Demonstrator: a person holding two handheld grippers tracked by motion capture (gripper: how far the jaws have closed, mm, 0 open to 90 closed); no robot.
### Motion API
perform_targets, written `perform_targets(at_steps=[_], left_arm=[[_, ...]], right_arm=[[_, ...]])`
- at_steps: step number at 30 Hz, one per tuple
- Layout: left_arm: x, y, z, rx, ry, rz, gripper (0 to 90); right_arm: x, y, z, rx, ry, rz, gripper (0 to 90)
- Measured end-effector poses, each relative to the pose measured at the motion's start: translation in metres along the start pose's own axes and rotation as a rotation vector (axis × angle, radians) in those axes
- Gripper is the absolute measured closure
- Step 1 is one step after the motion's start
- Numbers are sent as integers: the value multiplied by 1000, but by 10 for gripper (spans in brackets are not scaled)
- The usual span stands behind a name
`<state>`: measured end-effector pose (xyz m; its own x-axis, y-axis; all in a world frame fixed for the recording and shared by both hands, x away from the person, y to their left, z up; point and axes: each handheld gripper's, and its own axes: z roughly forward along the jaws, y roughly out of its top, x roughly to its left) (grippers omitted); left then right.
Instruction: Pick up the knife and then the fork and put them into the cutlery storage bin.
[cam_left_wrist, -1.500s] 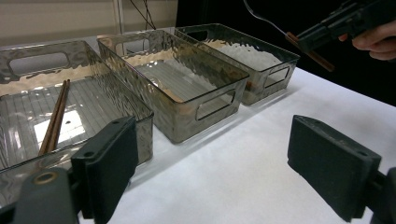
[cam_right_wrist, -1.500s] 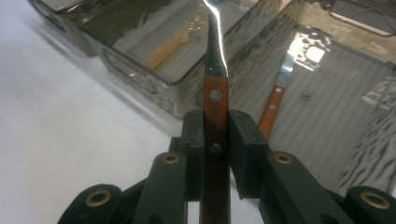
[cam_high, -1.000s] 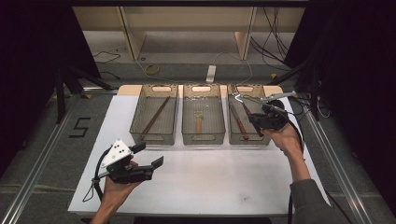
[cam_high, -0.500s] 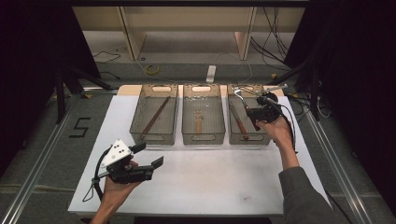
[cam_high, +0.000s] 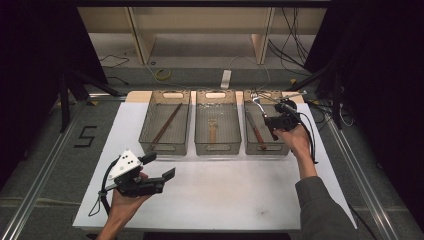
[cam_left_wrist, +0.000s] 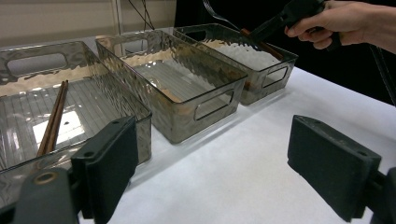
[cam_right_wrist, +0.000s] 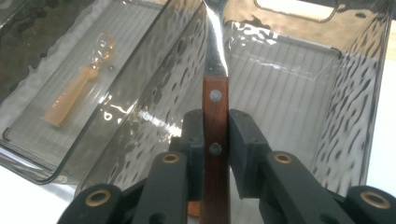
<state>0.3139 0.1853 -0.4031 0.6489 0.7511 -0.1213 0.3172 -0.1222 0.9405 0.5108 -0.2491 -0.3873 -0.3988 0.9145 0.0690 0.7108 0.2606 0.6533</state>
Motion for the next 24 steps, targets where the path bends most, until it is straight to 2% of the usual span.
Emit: perform_targets(at_steps=[11, 12, 14, 22, 24], left_arm=[[0, 0, 0, 4, 3, 0, 160], [0, 0, 0, 3, 2, 0, 160], [0, 0, 0, 3, 1, 0, 160], [0, 0, 0, 2, 1, -1, 160], [0, 0, 0, 2, 1, 0, 160]], right_arm=[[0, -5, 12, 31, 5, 27, 761], [-1, -6, 13, 37, 14, 36, 751], [-1, -6, 14, 43, 28, 49, 660], [2, -5, 3, 4, 68, 25, 575], [5, -6, -1, -18, 93, 19, 550]])
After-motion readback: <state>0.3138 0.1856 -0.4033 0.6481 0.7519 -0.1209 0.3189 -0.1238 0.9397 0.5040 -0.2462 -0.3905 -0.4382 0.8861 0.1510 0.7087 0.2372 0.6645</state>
